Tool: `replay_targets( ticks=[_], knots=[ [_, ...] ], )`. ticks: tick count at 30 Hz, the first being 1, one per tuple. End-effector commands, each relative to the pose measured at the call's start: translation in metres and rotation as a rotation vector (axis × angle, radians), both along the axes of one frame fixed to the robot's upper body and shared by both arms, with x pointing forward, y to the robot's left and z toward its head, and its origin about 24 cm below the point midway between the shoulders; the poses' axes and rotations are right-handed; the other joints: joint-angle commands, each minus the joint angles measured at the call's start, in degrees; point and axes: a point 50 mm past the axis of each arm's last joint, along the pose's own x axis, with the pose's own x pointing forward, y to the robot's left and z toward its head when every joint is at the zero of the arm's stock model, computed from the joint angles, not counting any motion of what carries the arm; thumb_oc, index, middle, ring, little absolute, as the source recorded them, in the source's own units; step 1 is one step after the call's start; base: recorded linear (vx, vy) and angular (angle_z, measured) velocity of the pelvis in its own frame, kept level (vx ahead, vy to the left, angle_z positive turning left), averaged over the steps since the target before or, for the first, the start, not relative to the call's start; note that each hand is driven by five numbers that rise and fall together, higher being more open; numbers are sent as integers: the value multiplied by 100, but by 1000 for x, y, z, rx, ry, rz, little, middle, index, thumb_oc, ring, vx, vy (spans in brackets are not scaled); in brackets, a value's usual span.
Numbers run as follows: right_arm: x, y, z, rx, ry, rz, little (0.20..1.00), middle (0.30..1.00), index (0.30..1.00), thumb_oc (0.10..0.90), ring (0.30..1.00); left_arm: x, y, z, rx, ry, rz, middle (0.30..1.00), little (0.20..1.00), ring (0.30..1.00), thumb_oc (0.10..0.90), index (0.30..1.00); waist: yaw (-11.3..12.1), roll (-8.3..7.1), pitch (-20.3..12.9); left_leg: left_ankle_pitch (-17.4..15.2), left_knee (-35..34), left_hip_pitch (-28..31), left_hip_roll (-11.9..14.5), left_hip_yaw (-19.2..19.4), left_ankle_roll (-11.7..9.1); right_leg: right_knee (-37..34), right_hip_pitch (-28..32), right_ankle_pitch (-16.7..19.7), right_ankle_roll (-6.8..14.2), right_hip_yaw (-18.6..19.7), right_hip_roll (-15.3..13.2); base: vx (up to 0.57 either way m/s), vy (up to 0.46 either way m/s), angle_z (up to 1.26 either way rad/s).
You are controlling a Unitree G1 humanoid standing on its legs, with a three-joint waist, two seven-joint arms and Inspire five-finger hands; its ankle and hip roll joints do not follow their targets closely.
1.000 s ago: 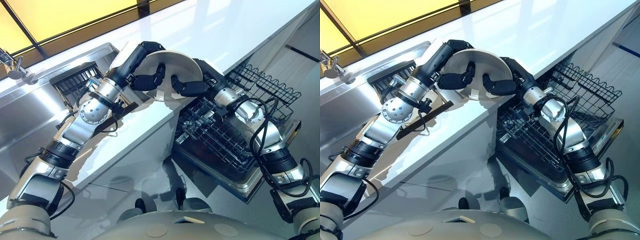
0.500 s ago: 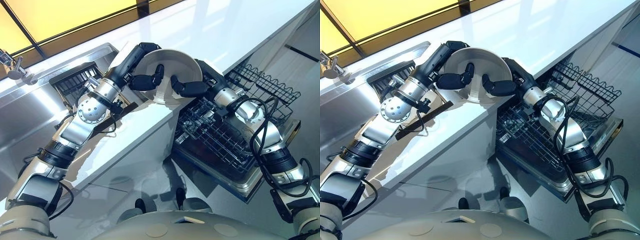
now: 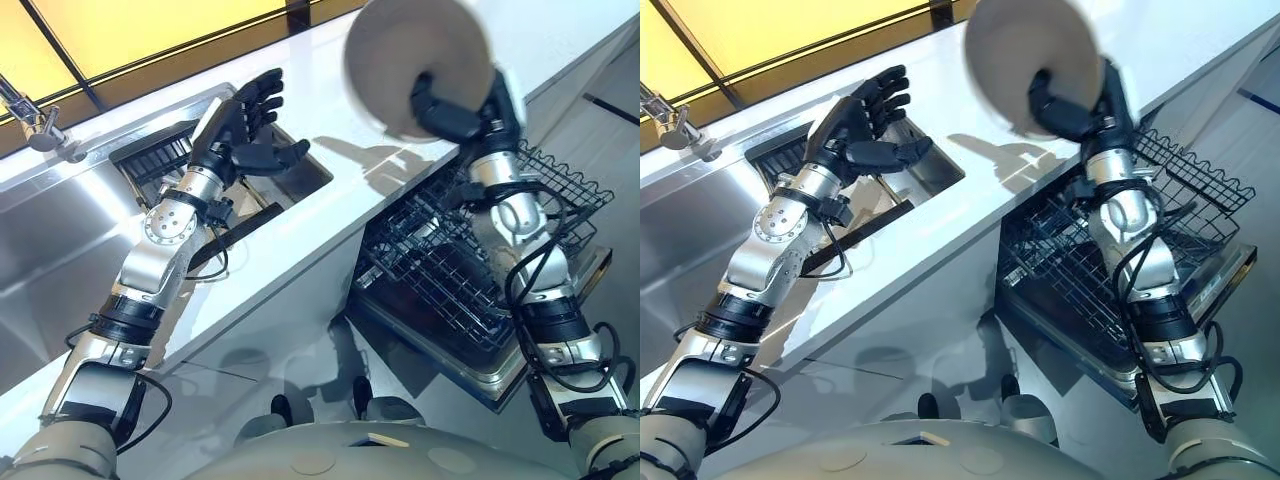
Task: Pick up plates and place into dishwasher.
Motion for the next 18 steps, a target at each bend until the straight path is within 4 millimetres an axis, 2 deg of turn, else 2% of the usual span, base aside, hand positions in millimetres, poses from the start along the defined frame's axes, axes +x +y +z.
replay_targets(
  ticks=[1, 3, 6, 10, 12, 14, 17, 18],
  knots=[
    [-23, -44, 60, -197, -335, -365, 200, 300, 300, 100, 300, 1, 26, 38, -54, -164, 100, 900, 900, 900, 800, 900, 22, 54, -483, -410, 15, -1, -252, 70, 274, 318, 114, -621, 57, -102, 409, 44, -30, 17],
    [-31, -73, 57, -342, -309, -601, 200, 300, 300, 100, 300, -1, 35, 35, -71, -152, 138, 900, 900, 900, 800, 900, 28, 59, -472, -404, 15, 3, -256, 29, 268, 355, 121, -657, 48, -117, 411, 41, -28, 21],
    [-39, -105, 48, -466, -202, -788, 200, 300, 300, 100, 300, -4, 45, 32, -97, -142, 183, 900, 900, 900, 800, 900, 13, 60, -457, -397, 18, 1, -255, -4, 263, 388, 120, -683, 47, -116, 407, 38, -22, 7],
    [-55, -151, 6, -483, 53, -913, 200, 300, 300, 100, 300, -10, 59, 28, -141, -147, 238, 900, 900, 900, 800, 900, -19, 85, -397, -378, 21, -2, -237, -31, 245, 463, 107, -733, 37, -106, 390, 68, -37, 5],
    [-61, -164, -13, -496, 160, -931, 200, 300, 300, 100, 300, -12, 64, 30, -131, -155, 261, 900, 900, 900, 800, 900, -11, 100, -354, -361, 27, -11, -220, -45, 234, 534, 89, -774, 19, -114, 385, 84, -63, 10],
    [-63, -168, -20, -497, 196, -932, 200, 300, 300, 100, 300, -12, 66, 31, -126, -159, 271, 900, 900, 900, 800, 900, -4, 107, -330, -353, 36, -20, -214, -54, 228, 574, 78, -799, 5, -127, 382, 59, -54, 8],
    [-64, -177, -40, -492, 321, -918, 200, 300, 300, 100, 300, -13, 72, 37, -108, -169, 294, 900, 900, 900, 800, 900, 63, 158, -165, -304, 111, -82, -188, -131, 187, 786, 24, -918, -66, -190, 370, 73, -84, 4],
    [-64, -177, -40, -493, 323, -916, 200, 300, 300, 100, 300, -13, 72, 37, -107, -170, 295, 900, 900, 900, 800, 900, 58, 159, -154, -306, 123, -89, -188, -140, 184, 805, 19, -929, -70, -198, 368, 54, -75, 6]
  ],
)
